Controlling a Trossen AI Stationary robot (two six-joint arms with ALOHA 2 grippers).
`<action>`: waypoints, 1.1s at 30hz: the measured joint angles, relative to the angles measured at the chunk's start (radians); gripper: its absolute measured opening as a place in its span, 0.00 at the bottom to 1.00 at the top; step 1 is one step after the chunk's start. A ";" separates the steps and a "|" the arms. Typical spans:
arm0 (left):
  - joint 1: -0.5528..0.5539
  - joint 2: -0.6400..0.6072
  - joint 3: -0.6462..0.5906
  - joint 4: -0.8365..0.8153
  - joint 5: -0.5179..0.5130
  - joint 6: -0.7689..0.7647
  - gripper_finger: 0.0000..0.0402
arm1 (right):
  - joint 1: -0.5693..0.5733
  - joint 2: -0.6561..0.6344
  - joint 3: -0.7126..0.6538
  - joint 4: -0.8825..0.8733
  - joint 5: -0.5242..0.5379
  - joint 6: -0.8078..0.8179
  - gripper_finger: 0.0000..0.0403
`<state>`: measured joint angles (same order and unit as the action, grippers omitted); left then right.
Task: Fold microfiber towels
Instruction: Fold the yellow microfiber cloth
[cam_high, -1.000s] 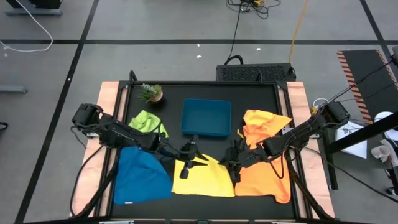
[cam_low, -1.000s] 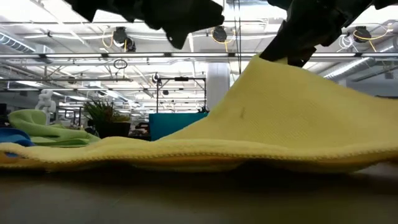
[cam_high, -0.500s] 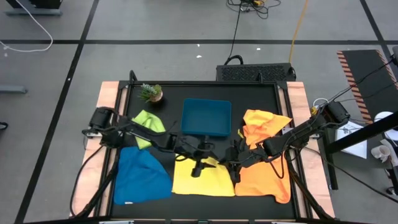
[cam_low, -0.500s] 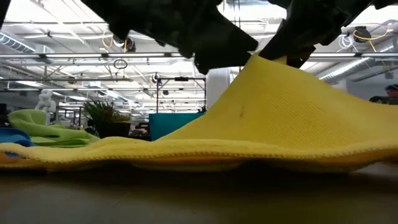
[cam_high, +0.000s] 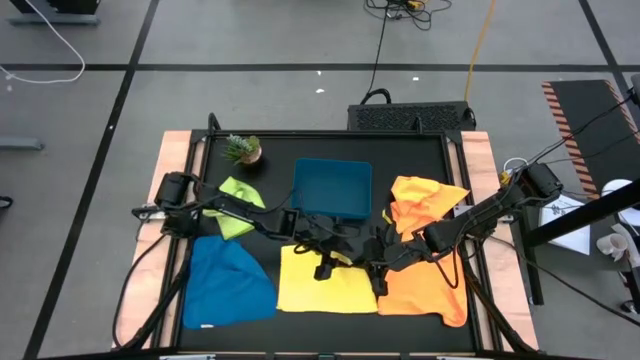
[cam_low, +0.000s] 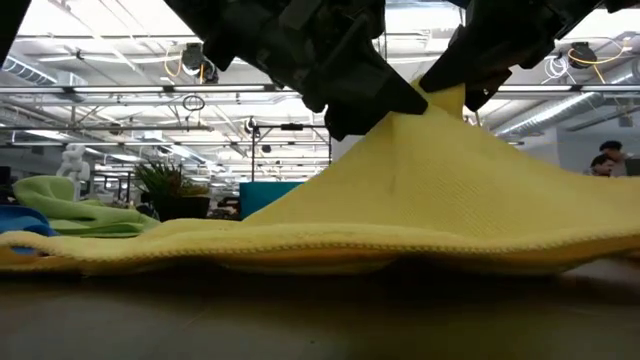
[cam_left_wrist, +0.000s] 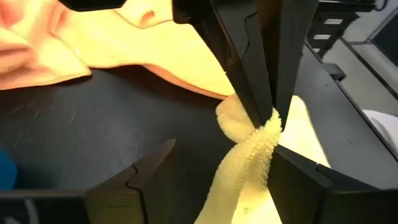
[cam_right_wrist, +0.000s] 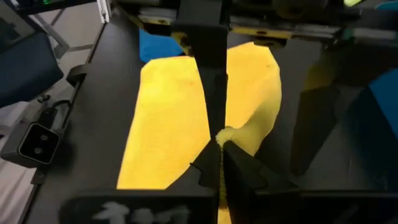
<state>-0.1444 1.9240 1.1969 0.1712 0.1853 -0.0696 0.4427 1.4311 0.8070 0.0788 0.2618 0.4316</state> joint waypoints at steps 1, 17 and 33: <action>0.000 0.000 0.000 -0.001 0.000 0.007 0.53 | 0.000 0.000 0.000 0.000 0.000 0.000 0.00; -0.001 0.000 0.000 0.000 0.036 0.131 0.03 | 0.000 0.000 0.000 0.011 0.000 0.025 0.09; -0.007 -0.037 -0.002 -0.087 0.013 0.201 0.01 | 0.062 0.000 -0.145 -0.011 0.000 0.314 0.50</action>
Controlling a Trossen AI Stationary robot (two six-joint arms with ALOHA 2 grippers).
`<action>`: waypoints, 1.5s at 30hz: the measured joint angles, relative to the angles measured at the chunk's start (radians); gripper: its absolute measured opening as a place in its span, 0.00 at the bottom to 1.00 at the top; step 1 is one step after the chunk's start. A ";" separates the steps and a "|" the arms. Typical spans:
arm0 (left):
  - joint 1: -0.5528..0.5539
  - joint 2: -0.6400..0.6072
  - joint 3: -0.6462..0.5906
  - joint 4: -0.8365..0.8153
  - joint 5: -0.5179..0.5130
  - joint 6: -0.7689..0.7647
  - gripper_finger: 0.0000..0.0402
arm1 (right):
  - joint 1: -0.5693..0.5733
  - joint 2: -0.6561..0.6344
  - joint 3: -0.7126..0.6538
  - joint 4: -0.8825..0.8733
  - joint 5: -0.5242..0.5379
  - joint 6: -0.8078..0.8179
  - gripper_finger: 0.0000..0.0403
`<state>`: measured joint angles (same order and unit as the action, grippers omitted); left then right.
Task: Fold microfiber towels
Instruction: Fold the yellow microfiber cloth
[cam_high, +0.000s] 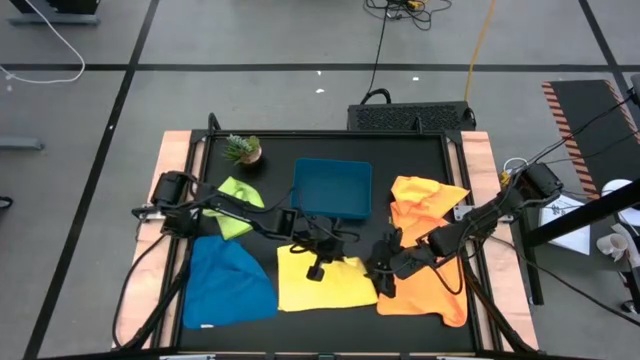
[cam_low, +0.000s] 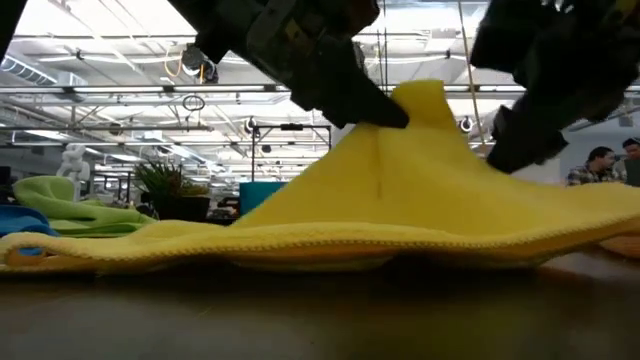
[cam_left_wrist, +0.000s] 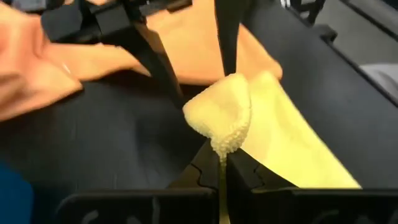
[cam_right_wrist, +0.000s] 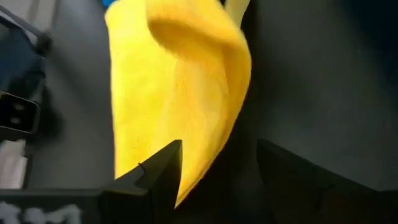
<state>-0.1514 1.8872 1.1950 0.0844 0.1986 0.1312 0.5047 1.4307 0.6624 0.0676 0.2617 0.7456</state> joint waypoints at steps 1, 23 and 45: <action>-0.001 -0.004 0.000 0.008 -0.002 0.006 0.01 | 0.003 0.000 -0.025 0.049 0.000 0.010 0.51; -0.010 -0.090 0.002 -0.026 -0.076 0.029 0.02 | 0.099 0.042 -0.318 0.663 0.051 0.019 0.52; -0.012 -0.103 0.002 -0.059 -0.105 0.024 0.01 | 0.119 0.085 -0.317 0.694 0.051 0.036 0.11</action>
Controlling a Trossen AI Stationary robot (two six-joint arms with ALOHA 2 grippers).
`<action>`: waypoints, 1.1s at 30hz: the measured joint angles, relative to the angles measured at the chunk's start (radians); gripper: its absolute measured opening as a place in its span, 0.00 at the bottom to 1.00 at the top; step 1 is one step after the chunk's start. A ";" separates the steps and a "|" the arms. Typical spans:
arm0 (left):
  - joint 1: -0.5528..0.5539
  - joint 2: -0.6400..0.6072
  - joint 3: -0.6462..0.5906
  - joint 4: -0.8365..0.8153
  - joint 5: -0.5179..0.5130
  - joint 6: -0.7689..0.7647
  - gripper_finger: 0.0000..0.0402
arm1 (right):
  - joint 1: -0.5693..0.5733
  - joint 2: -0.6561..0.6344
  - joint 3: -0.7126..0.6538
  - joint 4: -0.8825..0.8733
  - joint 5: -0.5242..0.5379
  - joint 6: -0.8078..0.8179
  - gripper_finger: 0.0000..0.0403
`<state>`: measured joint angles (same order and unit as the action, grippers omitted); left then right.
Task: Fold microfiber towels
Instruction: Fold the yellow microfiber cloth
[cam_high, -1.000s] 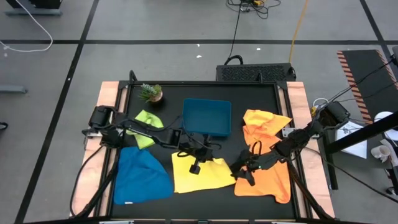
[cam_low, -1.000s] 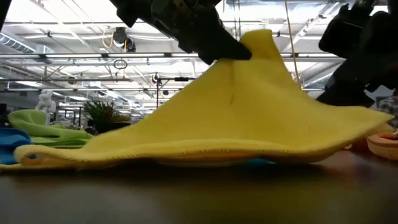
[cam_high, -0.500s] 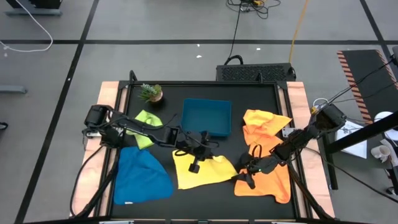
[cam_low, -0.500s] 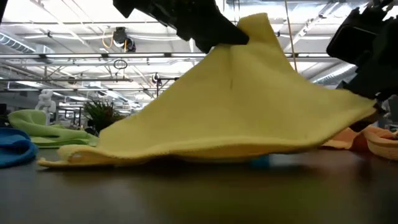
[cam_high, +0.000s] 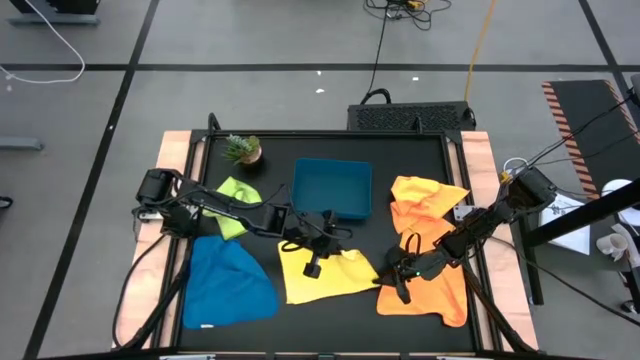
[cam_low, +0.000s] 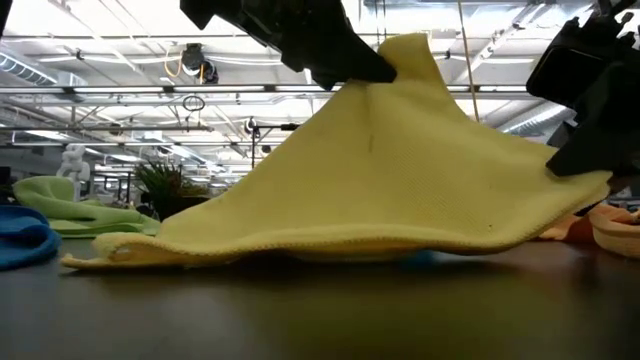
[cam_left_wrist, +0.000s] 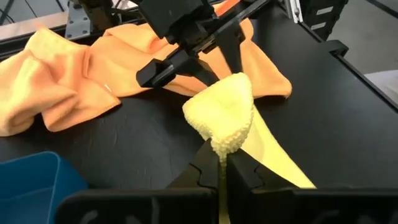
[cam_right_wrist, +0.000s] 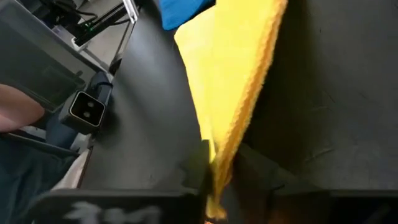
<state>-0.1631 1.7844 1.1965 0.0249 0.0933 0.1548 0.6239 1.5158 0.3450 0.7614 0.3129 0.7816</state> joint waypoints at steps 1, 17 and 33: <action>0.000 0.000 0.000 0.001 0.000 0.000 0.02 | 0.000 0.000 0.000 0.000 -0.001 0.002 0.07; -0.086 -0.238 -0.001 -0.219 -0.144 -0.092 0.01 | -0.001 -0.117 0.195 -0.294 0.052 -0.048 0.00; -0.317 -0.344 0.001 -0.167 -0.358 -0.158 0.01 | 0.014 -0.142 0.614 -0.688 0.092 -0.195 0.00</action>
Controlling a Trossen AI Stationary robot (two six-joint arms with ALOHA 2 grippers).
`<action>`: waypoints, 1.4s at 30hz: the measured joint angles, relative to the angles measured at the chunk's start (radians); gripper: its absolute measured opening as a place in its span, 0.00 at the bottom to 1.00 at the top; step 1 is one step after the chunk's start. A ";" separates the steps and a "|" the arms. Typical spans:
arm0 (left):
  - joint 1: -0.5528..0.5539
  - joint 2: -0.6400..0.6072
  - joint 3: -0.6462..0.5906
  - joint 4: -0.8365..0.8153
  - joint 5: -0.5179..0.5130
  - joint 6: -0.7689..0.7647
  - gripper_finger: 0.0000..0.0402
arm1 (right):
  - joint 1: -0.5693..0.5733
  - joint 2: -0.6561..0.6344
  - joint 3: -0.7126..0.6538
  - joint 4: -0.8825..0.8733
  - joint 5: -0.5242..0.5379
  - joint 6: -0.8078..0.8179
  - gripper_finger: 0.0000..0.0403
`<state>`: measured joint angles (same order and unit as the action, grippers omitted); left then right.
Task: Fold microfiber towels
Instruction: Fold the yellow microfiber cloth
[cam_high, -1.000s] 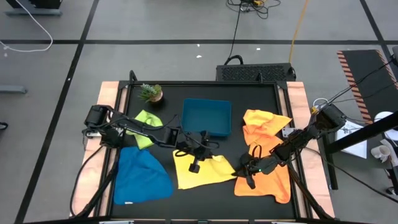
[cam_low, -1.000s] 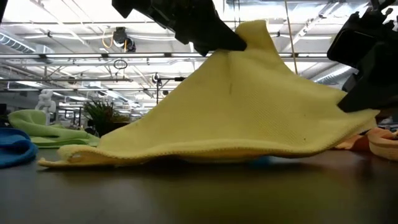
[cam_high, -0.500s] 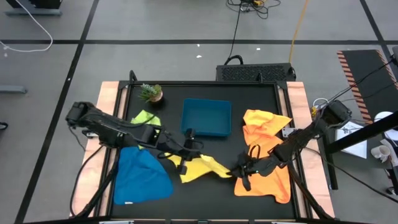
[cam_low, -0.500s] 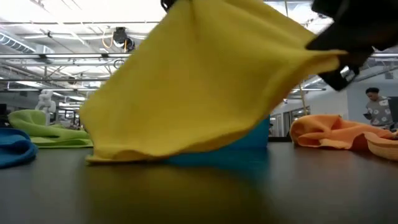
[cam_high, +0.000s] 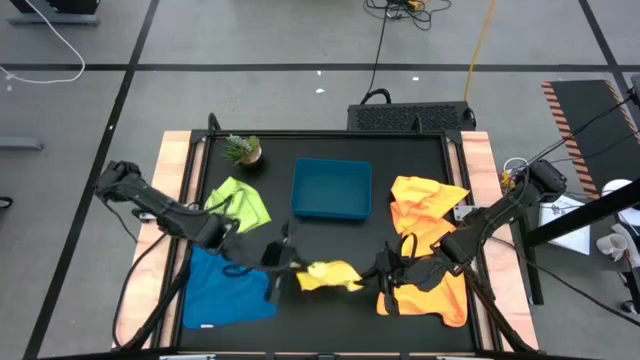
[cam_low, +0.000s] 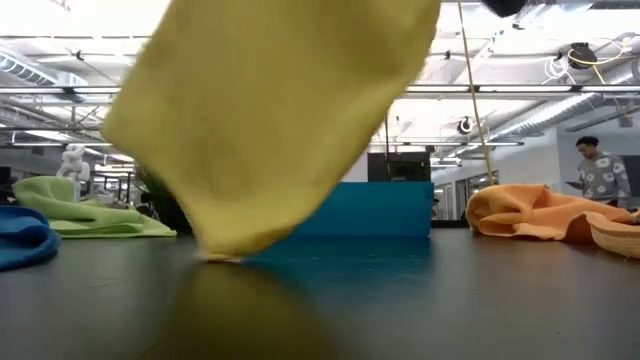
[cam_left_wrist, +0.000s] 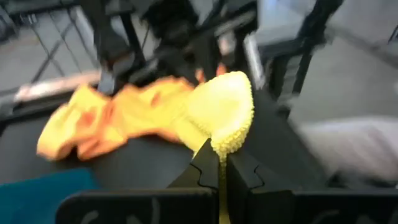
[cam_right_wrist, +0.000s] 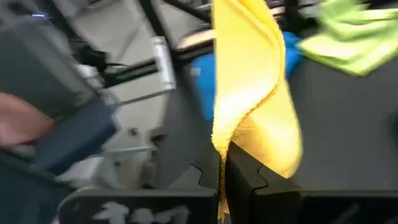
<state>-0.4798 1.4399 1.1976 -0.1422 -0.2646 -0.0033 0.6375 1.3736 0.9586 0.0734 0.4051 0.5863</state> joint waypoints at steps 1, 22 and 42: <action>-0.027 -0.001 0.000 0.005 -0.034 -0.002 0.01 | 0.009 0.000 0.015 0.000 -0.021 0.001 0.00; -0.157 -0.003 -0.084 -0.002 -0.337 -0.227 0.02 | 0.056 0.000 0.152 -0.267 0.072 0.213 0.00; 0.291 -0.003 -0.528 0.472 -0.055 -0.100 0.01 | -0.234 0.000 -0.040 -0.500 0.113 0.301 0.00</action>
<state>-0.1889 1.4368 0.6699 0.3294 -0.3197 -0.1029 0.4033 1.3731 0.9184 -0.4268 0.5184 0.8871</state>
